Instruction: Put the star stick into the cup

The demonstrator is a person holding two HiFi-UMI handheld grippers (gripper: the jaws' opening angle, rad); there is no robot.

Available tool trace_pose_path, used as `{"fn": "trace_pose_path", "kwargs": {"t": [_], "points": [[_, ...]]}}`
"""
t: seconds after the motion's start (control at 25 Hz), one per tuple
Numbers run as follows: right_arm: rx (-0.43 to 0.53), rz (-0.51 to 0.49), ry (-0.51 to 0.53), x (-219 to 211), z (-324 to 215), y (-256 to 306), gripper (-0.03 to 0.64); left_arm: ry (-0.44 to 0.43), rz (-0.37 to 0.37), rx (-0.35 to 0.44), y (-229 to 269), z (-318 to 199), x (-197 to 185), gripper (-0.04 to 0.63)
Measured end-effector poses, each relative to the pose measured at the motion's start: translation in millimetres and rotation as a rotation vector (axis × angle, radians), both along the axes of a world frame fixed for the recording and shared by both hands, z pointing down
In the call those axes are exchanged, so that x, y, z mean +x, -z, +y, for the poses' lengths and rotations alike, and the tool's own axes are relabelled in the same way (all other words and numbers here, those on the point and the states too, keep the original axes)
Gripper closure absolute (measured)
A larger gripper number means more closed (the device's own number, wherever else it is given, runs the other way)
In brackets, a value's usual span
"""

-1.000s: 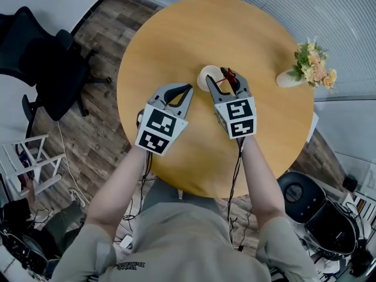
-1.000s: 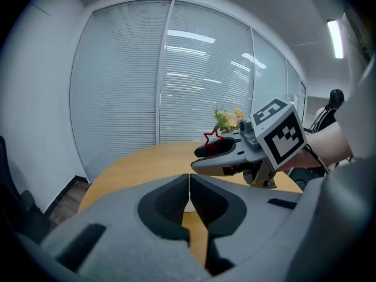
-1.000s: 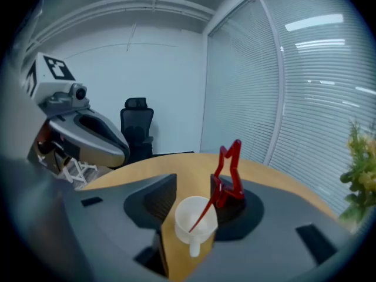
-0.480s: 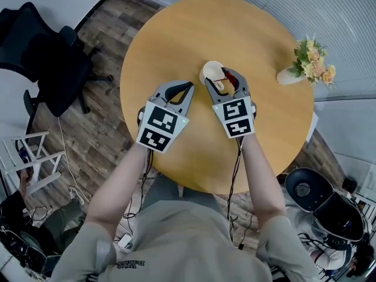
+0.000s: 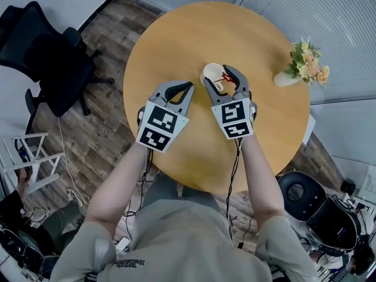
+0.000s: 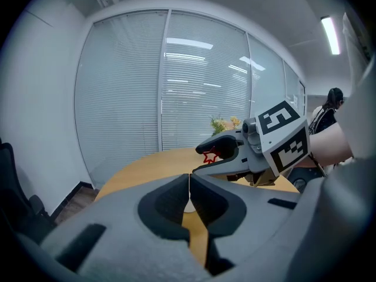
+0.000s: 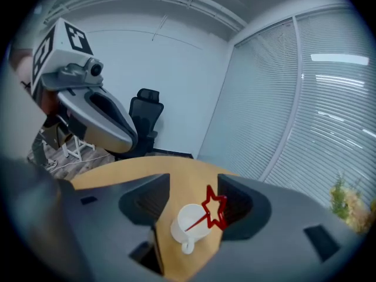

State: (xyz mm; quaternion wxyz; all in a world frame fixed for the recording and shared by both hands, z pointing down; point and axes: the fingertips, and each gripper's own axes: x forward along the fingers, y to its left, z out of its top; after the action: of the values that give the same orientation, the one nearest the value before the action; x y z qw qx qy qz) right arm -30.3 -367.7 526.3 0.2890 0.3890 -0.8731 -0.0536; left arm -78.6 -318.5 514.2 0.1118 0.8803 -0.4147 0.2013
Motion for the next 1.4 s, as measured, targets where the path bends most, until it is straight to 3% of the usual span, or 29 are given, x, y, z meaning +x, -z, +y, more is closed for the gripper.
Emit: {"fn": "trace_pose_path", "kwargs": {"t": [0.56,0.68,1.04,1.4], "points": [[0.076,-0.325,-0.039,17,28,132,0.388,-0.001,0.027,0.163,99,8,-2,0.572],[0.095,-0.385,-0.04,21,42,164,0.427,0.002,0.031,0.213,126,14,-8,0.572],[0.138,-0.446,0.007,37,96,229,0.569,-0.007,0.044,0.356,198,48,-7,0.572],[0.119,-0.461,0.049,28,161,254,0.574,-0.025,0.058,0.415,237,98,-17,0.572]]}}
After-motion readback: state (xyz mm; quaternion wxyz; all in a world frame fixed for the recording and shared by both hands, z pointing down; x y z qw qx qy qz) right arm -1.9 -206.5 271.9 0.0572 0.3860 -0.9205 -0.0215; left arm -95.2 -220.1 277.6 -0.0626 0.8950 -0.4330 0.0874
